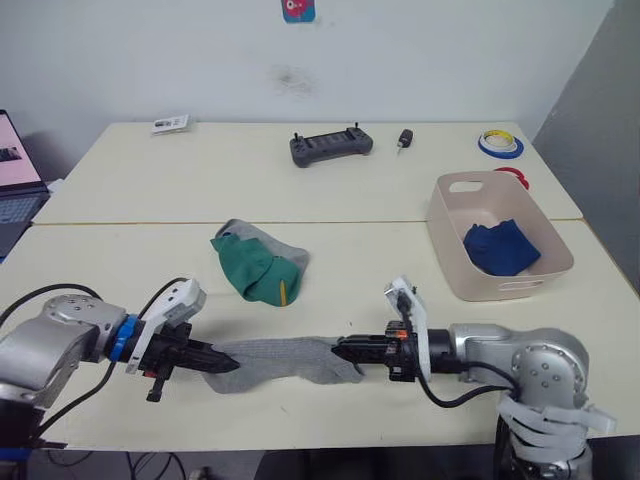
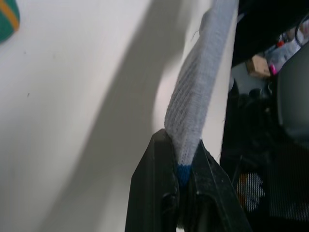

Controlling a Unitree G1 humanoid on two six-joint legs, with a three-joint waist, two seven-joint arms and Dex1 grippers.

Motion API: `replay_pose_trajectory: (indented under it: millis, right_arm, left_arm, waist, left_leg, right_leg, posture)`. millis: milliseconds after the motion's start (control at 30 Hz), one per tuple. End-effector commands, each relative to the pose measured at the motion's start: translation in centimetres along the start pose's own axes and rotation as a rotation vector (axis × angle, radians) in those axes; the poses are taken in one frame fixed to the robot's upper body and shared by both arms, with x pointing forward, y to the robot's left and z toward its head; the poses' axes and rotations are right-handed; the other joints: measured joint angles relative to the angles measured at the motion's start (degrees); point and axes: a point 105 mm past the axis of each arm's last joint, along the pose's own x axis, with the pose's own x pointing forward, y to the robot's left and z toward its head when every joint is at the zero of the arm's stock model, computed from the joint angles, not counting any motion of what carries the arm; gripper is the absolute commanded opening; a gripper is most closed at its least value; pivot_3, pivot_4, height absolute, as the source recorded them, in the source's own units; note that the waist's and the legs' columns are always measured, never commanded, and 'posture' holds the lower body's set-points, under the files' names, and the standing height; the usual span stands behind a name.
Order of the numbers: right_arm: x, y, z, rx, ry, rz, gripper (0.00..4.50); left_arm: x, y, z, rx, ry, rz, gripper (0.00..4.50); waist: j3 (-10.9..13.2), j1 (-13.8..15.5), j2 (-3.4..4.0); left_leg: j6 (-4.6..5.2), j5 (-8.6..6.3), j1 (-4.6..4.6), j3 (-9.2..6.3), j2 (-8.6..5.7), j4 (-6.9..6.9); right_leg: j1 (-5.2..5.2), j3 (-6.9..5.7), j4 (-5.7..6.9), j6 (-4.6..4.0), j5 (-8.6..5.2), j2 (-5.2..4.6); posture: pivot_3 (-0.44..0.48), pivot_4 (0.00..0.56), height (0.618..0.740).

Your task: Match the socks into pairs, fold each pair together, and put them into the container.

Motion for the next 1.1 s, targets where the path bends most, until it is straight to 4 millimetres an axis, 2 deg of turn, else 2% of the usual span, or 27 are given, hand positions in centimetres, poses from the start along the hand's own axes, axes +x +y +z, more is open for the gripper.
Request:
replay_pose_trajectory:
  millis: [33, 200, 400, 467, 500, 567, 667, 833, 900, 1033, 1100]
  right_arm:
    - [-0.2, -1.3, 0.0, 0.001, -0.012, -0.111, 0.0]
    - [0.2, -2.6, -0.5, -0.045, 0.01, -0.204, 0.0]
    - [0.3, -3.8, -0.6, -0.091, 0.002, -0.274, 0.0]
    - [0.3, -4.2, -0.6, -0.108, -0.007, -0.296, 0.0]
    - [0.2, -4.3, -0.5, -0.115, -0.013, -0.306, 0.39]
    - [0.2, -4.4, -0.4, -0.132, -0.03, -0.322, 0.67]
    - [-0.1, -4.4, -0.1, -0.155, -0.052, -0.331, 1.69]
    - [-1.6, -3.6, 1.1, -0.253, -0.095, -0.31, 3.49]
    - [-2.0, -2.8, 1.2, -0.303, -0.096, -0.272, 4.16]
    - [-2.4, -1.4, 0.9, -0.454, -0.089, -0.215, 4.16]
    - [-1.9, -1.4, 0.6, -0.518, -0.088, -0.206, 4.16]
  left_arm:
    - [0.5, 1.5, -0.5, 0.008, 0.046, 0.033, 0.03]
    - [1.7, 2.9, -0.5, 0.067, 0.061, 0.047, 0.03]
    - [2.4, 3.4, 1.1, 0.108, -0.03, 0.058, 0.03]
    - [2.6, 3.5, 1.4, 0.154, -0.047, 0.073, 0.5]
    - [2.6, 3.5, 1.5, 0.159, -0.054, 0.077, 0.77]
    - [2.6, 3.7, 1.4, 0.198, -0.048, 0.095, 1.2]
    - [2.1, 3.7, 1.4, 0.21, -0.048, 0.11, 2.06]
    - [0.1, 4.0, 2.5, 0.268, -0.084, 0.176, 3.54]
    - [-0.6, 3.7, 2.9, 0.27, -0.092, 0.178, 3.55]
    - [-1.1, 3.0, 4.2, 0.31, -0.162, 0.2, 3.55]
    - [-0.1, 2.3, 4.5, 0.323, -0.207, 0.185, 3.55]
  waist:
    - [0.0, 0.08, -0.02]
    - [-0.02, 0.0, -0.06]
    - [-0.02, 0.03, -0.06]
    - [-0.02, 0.11, -0.07]
    - [-0.02, 0.11, -0.07]
    - [-0.02, 0.11, -0.07]
    - [-0.02, 0.07, -0.07]
    - [-0.03, 0.07, -0.08]
    - [-0.03, 0.04, -0.07]
    - [-0.03, 0.07, -0.09]
    - [-0.03, 0.05, -0.09]
  left_leg:
    - [0.0, 0.0, -0.03, 0.02, 0.01, 0.0]
    - [0.0, 0.0, -0.07, 0.07, 0.01, 0.01]
    - [0.01, 0.0, -0.06, 0.05, 0.07, 0.02]
    - [0.01, 0.0, -0.07, 0.03, 0.08, 0.07]
    - [0.01, 0.0, -0.07, 0.0, 0.1, 0.08]
    - [0.01, 0.0, -0.07, 0.0, 0.1, 0.08]
    - [0.01, 0.0, -0.06, 0.0, 0.11, 0.08]
    - [0.01, 0.0, -0.07, -0.01, 0.11, 0.09]
    - [0.01, 0.0, -0.07, -0.02, 0.1, 0.09]
    - [0.01, 0.0, -0.08, -0.02, 0.14, 0.09]
    - [0.01, 0.0, -0.07, -0.03, 0.13, 0.1]
  right_leg:
    - [-0.04, -0.01, 0.0, 0.0, 0.0, 0.03]
    - [-0.1, 0.04, -0.02, 0.01, 0.0, 0.14]
    - [-0.09, 0.04, 0.02, 0.0, 0.0, 0.18]
    - [-0.08, 0.03, 0.03, 0.01, 0.0, 0.17]
    - [-0.06, 0.03, 0.03, 0.0, 0.0, 0.16]
    - [-0.06, 0.04, 0.03, 0.0, 0.0, 0.16]
    - [-0.06, 0.05, 0.03, 0.0, 0.0, 0.16]
    - [-0.06, 0.03, 0.04, 0.0, 0.0, 0.16]
    - [-0.07, 0.01, 0.04, 0.0, 0.0, 0.18]
    - [-0.05, 0.01, -0.01, 0.01, 0.0, 0.16]
    - [-0.02, 0.02, 0.0, 0.01, 0.0, 0.17]
  posture:
    - [0.0, 0.15, 0.74]
    - [0.0, 0.15, 0.74]
    - [0.0, 0.15, 0.74]
    - [0.0, 0.15, 0.74]
    - [0.0, 0.15, 0.74]
    - [0.0, 0.15, 0.74]
    - [0.0, 0.15, 0.74]
    - [0.0, 0.15, 0.74]
    - [0.0, 0.15, 0.74]
    - [0.0, 0.15, 0.74]
    - [0.0, 0.15, 0.74]
